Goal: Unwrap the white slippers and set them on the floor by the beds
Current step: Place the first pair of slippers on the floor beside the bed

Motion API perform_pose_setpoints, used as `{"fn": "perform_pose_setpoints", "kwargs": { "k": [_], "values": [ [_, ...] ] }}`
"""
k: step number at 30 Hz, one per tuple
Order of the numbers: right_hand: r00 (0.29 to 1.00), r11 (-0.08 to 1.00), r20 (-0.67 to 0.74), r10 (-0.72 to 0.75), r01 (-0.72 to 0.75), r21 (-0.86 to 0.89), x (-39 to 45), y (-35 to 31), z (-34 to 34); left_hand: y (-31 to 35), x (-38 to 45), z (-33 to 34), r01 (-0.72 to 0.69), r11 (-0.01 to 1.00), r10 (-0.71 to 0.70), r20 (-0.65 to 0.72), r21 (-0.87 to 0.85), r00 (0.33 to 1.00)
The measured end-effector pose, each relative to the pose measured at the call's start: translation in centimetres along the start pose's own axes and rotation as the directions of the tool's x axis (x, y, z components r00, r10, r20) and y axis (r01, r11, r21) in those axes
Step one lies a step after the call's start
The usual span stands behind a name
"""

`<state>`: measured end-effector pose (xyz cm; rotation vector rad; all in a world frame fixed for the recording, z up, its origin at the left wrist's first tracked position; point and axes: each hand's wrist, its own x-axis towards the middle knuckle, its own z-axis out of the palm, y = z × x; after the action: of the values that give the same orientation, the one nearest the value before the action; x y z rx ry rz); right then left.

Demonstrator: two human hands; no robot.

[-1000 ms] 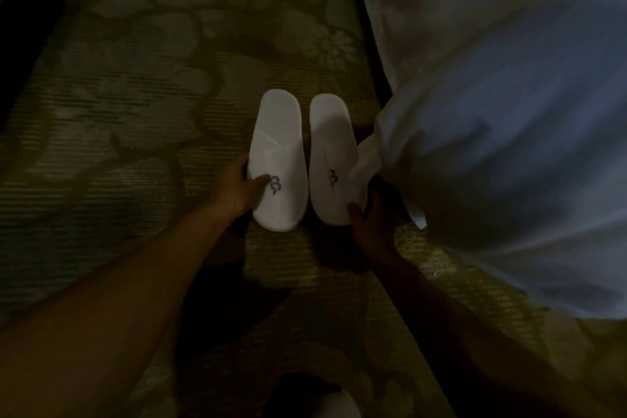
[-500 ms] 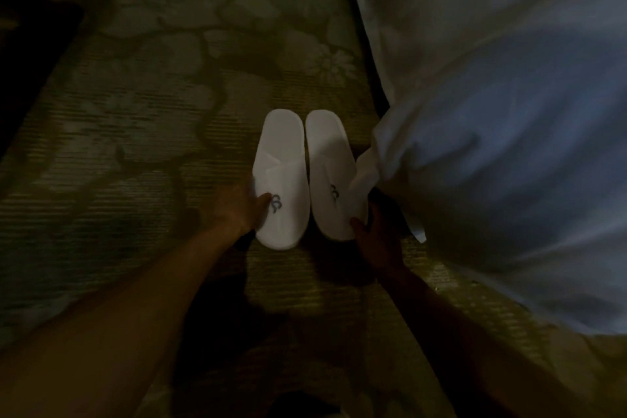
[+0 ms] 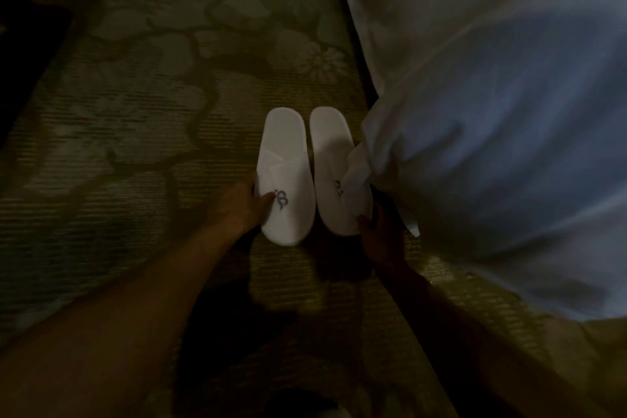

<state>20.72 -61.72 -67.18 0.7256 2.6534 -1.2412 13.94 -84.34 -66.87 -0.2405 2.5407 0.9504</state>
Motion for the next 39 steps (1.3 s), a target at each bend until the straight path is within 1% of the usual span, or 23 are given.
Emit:
{"fn": "perform_pose_setpoints", "kwargs": {
  "k": [4, 10, 14, 17, 21, 23, 27, 28, 31, 36, 39],
  "values": [
    [0.997, 0.997, -0.057, -0.060, 0.057, -0.050, 0.3, 0.4, -0.5, 0.6, 0.2, 1.0, 0.010, 0.999, -0.010, -0.004, -0.049, 1.000],
    [0.995, 0.995, -0.067, -0.071, 0.066, -0.073, 0.7, 1.0, -0.4, 0.3, 0.8, 1.2, -0.006, 0.999, 0.005, -0.012, -0.040, 1.000],
    [0.997, 0.993, -0.047, -0.055, 0.049, -0.109, 0.8, 1.3, -0.8, 0.2, 1.1, 1.7, -0.032, 0.997, 0.031, -0.023, -0.073, 0.999],
    [0.999, 0.999, -0.015, -0.037, 0.037, 0.006, 0.8, 1.5, -0.9, 0.1, 1.4, 1.9, -0.050, 0.996, 0.048, -0.030, -0.067, 0.998],
    [0.999, 0.999, -0.031, -0.023, 0.022, -0.047, 1.0, 1.4, -0.7, 0.1, 1.7, 2.0, -0.052, 0.996, 0.048, -0.055, -0.076, 0.997],
    [0.999, 0.999, -0.036, -0.010, 0.008, -0.044, 1.2, 1.5, -0.8, 0.1, 1.8, 2.1, -0.059, 0.994, 0.054, -0.064, -0.091, 0.997],
    [1.000, 0.998, -0.002, 0.012, -0.012, 0.063, 1.0, 1.7, -1.0, 0.0, 2.1, 2.2, -0.062, 0.994, 0.055, -0.080, -0.091, 0.995],
    [1.000, 0.998, -0.013, 0.020, -0.019, 0.052, 1.0, 1.7, -1.0, -0.1, 2.3, 2.3, -0.064, 0.993, 0.056, -0.084, -0.097, 0.995],
    [0.999, 0.996, -0.044, 0.031, -0.034, -0.081, 1.1, 1.4, -0.9, -0.2, 2.7, 2.4, -0.063, 0.993, 0.055, -0.082, -0.097, 0.995],
    [0.999, 0.992, -0.041, 0.032, -0.037, -0.117, 1.4, 1.2, -0.8, -0.1, 3.0, 2.3, -0.036, 0.997, 0.032, -0.062, -0.071, 0.998],
    [0.998, 0.991, -0.044, 0.047, -0.052, -0.123, 1.4, 1.3, -0.8, -0.3, 3.0, 2.2, -0.055, 0.997, 0.052, -0.046, -0.053, 0.998]
  ]
}}
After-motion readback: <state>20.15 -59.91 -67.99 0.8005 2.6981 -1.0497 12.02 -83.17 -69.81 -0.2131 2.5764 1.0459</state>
